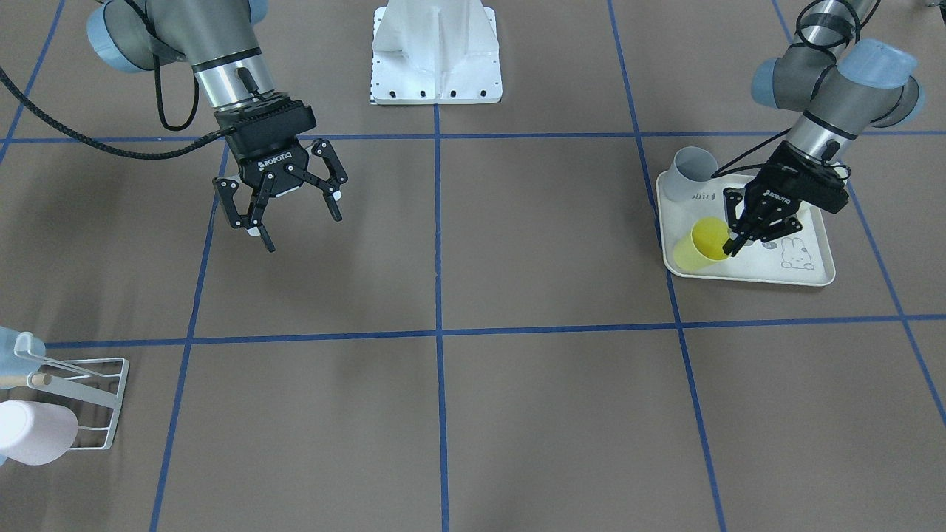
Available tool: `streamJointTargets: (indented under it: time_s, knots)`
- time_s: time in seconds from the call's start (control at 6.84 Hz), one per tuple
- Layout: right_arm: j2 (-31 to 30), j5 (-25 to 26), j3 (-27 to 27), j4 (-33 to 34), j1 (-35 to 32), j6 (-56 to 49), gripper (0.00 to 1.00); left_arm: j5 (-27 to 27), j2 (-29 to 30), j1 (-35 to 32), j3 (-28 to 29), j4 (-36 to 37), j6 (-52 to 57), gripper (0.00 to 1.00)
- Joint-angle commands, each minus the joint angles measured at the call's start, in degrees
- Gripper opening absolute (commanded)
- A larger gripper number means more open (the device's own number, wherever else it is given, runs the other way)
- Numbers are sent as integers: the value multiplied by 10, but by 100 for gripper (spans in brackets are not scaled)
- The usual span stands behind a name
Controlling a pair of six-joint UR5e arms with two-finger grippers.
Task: Transfer IKEA cup to right arm and place on rack
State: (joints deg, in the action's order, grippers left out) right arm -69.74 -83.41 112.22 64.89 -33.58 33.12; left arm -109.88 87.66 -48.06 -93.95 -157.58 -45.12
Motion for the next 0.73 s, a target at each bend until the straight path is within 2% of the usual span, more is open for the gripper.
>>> streamJointTargets:
  time_s: [0.0, 0.29, 0.44, 0.58]
  knots:
    - [0, 0, -1, 0, 1, -1, 100, -98, -4, -67, -31, 4, 3, 0]
    - [1, 6, -2, -1, 6, 0, 100, -168, 1, -120, -80, 4, -7, 0]
    - [2, 37, -16, -32, 22, -2, 100, -169, 4, -117, -110, 5, -55, 0]
    - [2, 87, -59, -149, 48, -2, 100, -168, 34, -114, -135, 4, -174, 0]
